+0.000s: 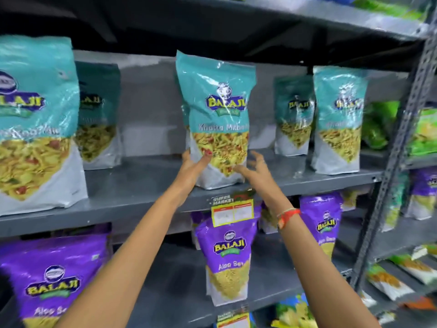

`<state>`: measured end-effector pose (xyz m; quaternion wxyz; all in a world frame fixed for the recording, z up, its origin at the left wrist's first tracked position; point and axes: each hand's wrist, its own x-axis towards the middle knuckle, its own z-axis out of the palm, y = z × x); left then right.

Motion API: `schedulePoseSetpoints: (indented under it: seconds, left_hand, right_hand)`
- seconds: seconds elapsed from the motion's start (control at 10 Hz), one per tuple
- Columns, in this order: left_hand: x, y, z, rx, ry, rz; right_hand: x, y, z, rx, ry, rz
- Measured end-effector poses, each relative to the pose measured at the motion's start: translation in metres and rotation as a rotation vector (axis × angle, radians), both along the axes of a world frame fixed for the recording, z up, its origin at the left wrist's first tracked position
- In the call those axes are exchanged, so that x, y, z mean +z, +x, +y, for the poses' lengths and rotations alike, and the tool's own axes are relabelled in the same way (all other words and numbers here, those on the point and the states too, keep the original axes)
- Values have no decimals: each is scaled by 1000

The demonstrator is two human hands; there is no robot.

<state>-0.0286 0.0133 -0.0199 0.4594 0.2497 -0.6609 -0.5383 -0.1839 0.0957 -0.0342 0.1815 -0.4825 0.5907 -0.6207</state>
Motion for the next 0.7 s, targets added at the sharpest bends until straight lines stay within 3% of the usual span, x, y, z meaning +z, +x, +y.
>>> schedulePoseSetpoints:
  seconds: [0.4,0.7]
  left_hand:
    - [-4,-5,-4,-9,19,-5]
    - [7,-5,21,16,-31,19]
  right_hand:
    - [-10,2,-1,-121,-151,104]
    - [-2,9,15,-108,-116,137]
